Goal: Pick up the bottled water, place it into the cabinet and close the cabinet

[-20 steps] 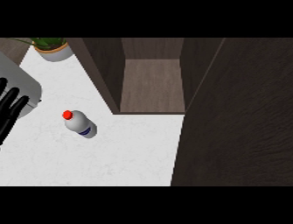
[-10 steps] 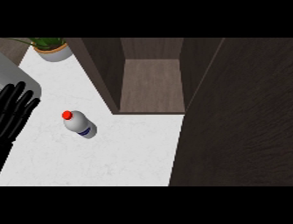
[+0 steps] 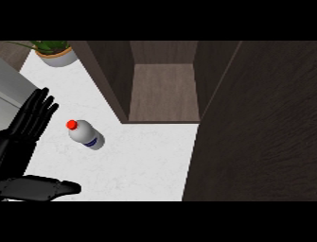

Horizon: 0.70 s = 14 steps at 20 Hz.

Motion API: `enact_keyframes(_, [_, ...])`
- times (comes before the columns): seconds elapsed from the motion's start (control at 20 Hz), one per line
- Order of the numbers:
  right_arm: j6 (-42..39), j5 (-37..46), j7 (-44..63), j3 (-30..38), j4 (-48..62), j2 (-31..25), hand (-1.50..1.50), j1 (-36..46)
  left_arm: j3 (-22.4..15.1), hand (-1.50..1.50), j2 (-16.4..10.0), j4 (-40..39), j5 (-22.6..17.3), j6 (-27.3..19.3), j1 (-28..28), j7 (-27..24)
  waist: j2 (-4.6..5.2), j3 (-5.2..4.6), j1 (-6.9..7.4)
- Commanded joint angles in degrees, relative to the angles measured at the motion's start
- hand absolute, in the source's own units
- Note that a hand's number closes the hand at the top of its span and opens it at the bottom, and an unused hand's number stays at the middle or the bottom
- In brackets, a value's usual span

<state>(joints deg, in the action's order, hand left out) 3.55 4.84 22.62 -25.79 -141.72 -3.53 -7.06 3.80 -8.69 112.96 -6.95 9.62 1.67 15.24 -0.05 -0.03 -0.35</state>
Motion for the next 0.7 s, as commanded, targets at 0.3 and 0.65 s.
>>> enact_keyframes(0.3, [2.5, 5.3, 3.9, -3.3, -6.6, -1.5, -1.5, -0.2, 2.8, -1.5, -0.8, -20.6, 4.3, 1.6, -3.8, -10.8, 0.03, -0.03, -0.24])
enact_keyframes(0.65, [4.9, 6.4, 1.8, -5.8, -5.1, -2.0, -1.5, -0.6, 3.9, -1.5, 0.2, -37.1, 7.1, 2.1, -5.4, -22.5, 0.09, -0.07, -0.61])
